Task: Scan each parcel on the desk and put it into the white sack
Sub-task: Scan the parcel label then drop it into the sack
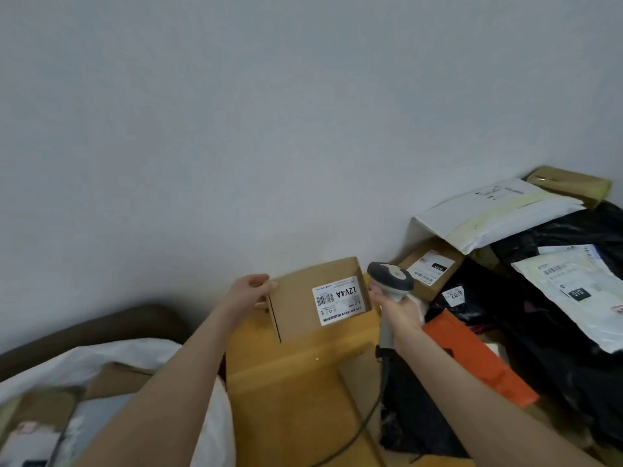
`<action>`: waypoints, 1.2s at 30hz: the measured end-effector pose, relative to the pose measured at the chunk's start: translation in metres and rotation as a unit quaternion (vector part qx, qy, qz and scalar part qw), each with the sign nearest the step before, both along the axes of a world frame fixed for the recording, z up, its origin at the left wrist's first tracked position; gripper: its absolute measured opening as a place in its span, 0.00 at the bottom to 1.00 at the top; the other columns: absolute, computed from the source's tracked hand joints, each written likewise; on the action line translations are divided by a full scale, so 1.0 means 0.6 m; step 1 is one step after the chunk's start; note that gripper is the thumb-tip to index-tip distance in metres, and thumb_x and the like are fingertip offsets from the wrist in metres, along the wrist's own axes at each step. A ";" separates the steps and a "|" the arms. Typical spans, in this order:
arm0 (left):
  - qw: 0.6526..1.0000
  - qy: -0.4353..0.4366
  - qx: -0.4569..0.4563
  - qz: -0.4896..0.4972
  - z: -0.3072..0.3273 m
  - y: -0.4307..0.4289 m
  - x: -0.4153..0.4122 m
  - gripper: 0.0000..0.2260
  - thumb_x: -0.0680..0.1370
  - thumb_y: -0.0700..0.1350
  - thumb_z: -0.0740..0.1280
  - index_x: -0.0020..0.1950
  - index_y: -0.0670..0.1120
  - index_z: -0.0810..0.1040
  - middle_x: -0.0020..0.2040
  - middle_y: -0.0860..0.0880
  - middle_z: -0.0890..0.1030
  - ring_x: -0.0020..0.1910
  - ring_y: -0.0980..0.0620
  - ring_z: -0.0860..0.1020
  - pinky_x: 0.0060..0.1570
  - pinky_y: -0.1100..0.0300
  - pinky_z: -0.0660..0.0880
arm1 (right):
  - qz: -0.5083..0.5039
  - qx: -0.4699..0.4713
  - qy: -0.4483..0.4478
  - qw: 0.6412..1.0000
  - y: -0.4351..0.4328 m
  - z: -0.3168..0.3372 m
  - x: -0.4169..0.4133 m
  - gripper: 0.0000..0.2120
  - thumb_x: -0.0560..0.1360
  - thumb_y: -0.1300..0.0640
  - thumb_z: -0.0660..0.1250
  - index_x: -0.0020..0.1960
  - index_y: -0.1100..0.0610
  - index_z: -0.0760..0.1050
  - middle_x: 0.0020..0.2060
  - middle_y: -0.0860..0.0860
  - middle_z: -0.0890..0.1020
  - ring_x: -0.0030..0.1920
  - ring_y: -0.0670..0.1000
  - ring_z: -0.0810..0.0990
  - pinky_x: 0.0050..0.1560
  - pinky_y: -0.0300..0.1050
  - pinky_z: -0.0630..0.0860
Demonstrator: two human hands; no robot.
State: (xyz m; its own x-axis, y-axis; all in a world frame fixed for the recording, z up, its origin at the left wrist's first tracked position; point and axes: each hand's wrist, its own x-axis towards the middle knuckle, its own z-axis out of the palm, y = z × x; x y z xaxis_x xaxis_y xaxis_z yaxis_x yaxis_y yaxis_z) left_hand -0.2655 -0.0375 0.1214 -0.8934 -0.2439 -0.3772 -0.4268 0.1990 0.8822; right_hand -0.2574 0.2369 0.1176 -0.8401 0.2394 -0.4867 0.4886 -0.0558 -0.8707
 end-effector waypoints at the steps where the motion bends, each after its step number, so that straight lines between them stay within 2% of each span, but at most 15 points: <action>1: 1.000 -0.003 0.015 0.000 0.006 -0.017 0.020 0.23 0.76 0.46 0.70 0.68 0.40 0.71 0.60 0.44 0.75 0.57 0.44 0.77 0.47 0.52 0.79 | 0.011 -0.007 -0.006 1.000 -0.011 0.006 0.020 0.14 0.74 0.56 0.72 0.55 0.59 0.72 0.42 0.52 0.76 0.52 0.55 0.73 0.58 0.50 0.71; 3: 0.999 -0.002 0.045 0.016 0.014 -0.045 0.060 0.25 0.75 0.48 0.72 0.69 0.41 0.71 0.60 0.43 0.78 0.55 0.44 0.79 0.44 0.53 0.79 | 0.023 -0.060 -0.021 0.998 -0.036 0.010 0.059 0.19 0.72 0.57 0.73 0.59 0.61 0.72 0.47 0.53 0.78 0.56 0.57 0.76 0.60 0.55 0.75; 6: 0.994 -0.002 0.097 0.050 0.018 -0.075 0.114 0.28 0.72 0.47 0.74 0.68 0.37 0.72 0.57 0.42 0.80 0.54 0.44 0.80 0.51 0.51 0.79 | -0.008 -0.126 -0.017 0.992 -0.078 0.015 0.115 0.21 0.71 0.59 0.74 0.61 0.62 0.72 0.52 0.58 0.80 0.54 0.58 0.80 0.53 0.52 0.80; 9: 0.988 -0.043 0.149 0.004 0.018 -0.082 0.174 0.21 0.74 0.40 0.71 0.66 0.37 0.73 0.55 0.42 0.81 0.53 0.45 0.81 0.49 0.53 0.78 | -0.030 -0.135 0.001 0.990 -0.106 0.015 0.158 0.21 0.70 0.59 0.75 0.60 0.61 0.73 0.52 0.58 0.81 0.52 0.58 0.81 0.56 0.55 0.80; 12: 0.985 -0.048 0.167 0.006 0.012 -0.094 0.220 0.21 0.75 0.36 0.70 0.67 0.42 0.72 0.55 0.44 0.81 0.52 0.42 0.81 0.46 0.48 0.79 | -0.020 -0.119 0.004 0.993 -0.125 0.021 0.197 0.12 0.71 0.59 0.74 0.51 0.56 0.74 0.49 0.57 0.81 0.50 0.58 0.82 0.56 0.56 0.80; 14: 0.986 -0.025 0.160 0.027 0.006 -0.104 0.237 0.25 0.75 0.35 0.70 0.71 0.45 0.70 0.56 0.45 0.80 0.52 0.41 0.80 0.51 0.44 0.78 | -0.016 -0.083 0.020 0.996 -0.138 0.026 0.220 0.10 0.72 0.59 0.74 0.45 0.54 0.72 0.47 0.56 0.81 0.49 0.56 0.81 0.54 0.54 0.80; 16: 0.988 -0.004 0.149 0.046 0.003 -0.110 0.251 0.28 0.75 0.34 0.69 0.73 0.46 0.66 0.55 0.46 0.79 0.53 0.42 0.79 0.52 0.45 0.78 | 0.000 -0.033 0.037 0.999 -0.153 0.034 0.247 0.08 0.73 0.60 0.73 0.45 0.54 0.73 0.44 0.53 0.81 0.46 0.54 0.82 0.50 0.50 0.81; 19: 0.988 0.022 0.143 0.058 0.003 -0.112 0.268 0.28 0.76 0.34 0.68 0.74 0.46 0.64 0.49 0.50 0.78 0.49 0.46 0.79 0.42 0.53 0.78 | 0.060 -0.009 0.041 0.997 -0.165 0.038 0.291 0.05 0.73 0.62 0.71 0.47 0.60 0.76 0.37 0.54 0.83 0.37 0.53 0.82 0.40 0.46 0.80; 21: 0.988 0.035 0.138 0.065 0.004 -0.111 0.278 0.28 0.76 0.34 0.67 0.75 0.46 0.63 0.51 0.49 0.78 0.47 0.48 0.79 0.38 0.57 0.77 | 0.103 0.013 0.040 0.994 -0.169 0.039 0.319 0.04 0.73 0.63 0.71 0.46 0.63 0.77 0.33 0.56 0.82 0.32 0.52 0.80 0.36 0.44 0.78; 23: 0.986 0.044 0.141 0.077 0.001 -0.110 0.284 0.29 0.76 0.34 0.67 0.75 0.45 0.62 0.57 0.46 0.77 0.51 0.47 0.78 0.40 0.57 0.76 | 0.123 0.032 0.046 0.991 -0.171 0.043 0.341 0.03 0.73 0.64 0.70 0.42 0.64 0.78 0.29 0.56 0.81 0.30 0.51 0.79 0.33 0.44 0.77; 27: 0.984 0.057 0.136 0.096 -0.005 -0.104 0.294 0.30 0.76 0.33 0.67 0.76 0.46 0.61 0.66 0.43 0.74 0.57 0.45 0.75 0.49 0.51 0.76 | 0.149 0.054 0.057 0.986 -0.168 0.050 0.366 0.05 0.72 0.64 0.70 0.40 0.66 0.79 0.26 0.55 0.82 0.27 0.51 0.78 0.32 0.44 0.76; 33: 0.984 0.071 0.110 0.121 -0.006 -0.089 0.313 0.30 0.76 0.33 0.67 0.76 0.46 0.61 0.60 0.45 0.74 0.57 0.45 0.74 0.50 0.50 0.74 | 0.177 0.056 0.049 0.981 -0.156 0.053 0.387 0.05 0.72 0.64 0.69 0.39 0.65 0.79 0.27 0.55 0.82 0.26 0.50 0.77 0.30 0.41 0.75; 36: 0.984 0.075 0.099 0.124 -0.006 -0.084 0.323 0.29 0.76 0.33 0.66 0.75 0.45 0.62 0.61 0.44 0.74 0.57 0.44 0.74 0.48 0.51 0.74 | 0.184 0.056 0.043 0.980 -0.152 0.054 0.391 0.05 0.72 0.64 0.69 0.37 0.64 0.79 0.26 0.54 0.81 0.25 0.49 0.76 0.29 0.41 0.74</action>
State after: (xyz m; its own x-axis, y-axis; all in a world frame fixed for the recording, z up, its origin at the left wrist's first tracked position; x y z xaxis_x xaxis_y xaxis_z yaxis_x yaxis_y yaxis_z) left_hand -0.0716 -0.0881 0.1178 -0.8654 -0.3959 -0.3072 -0.3021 -0.0769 0.9502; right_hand -0.0228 0.1457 0.1501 -0.9161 -0.0394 -0.3991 0.3831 0.2081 -0.8999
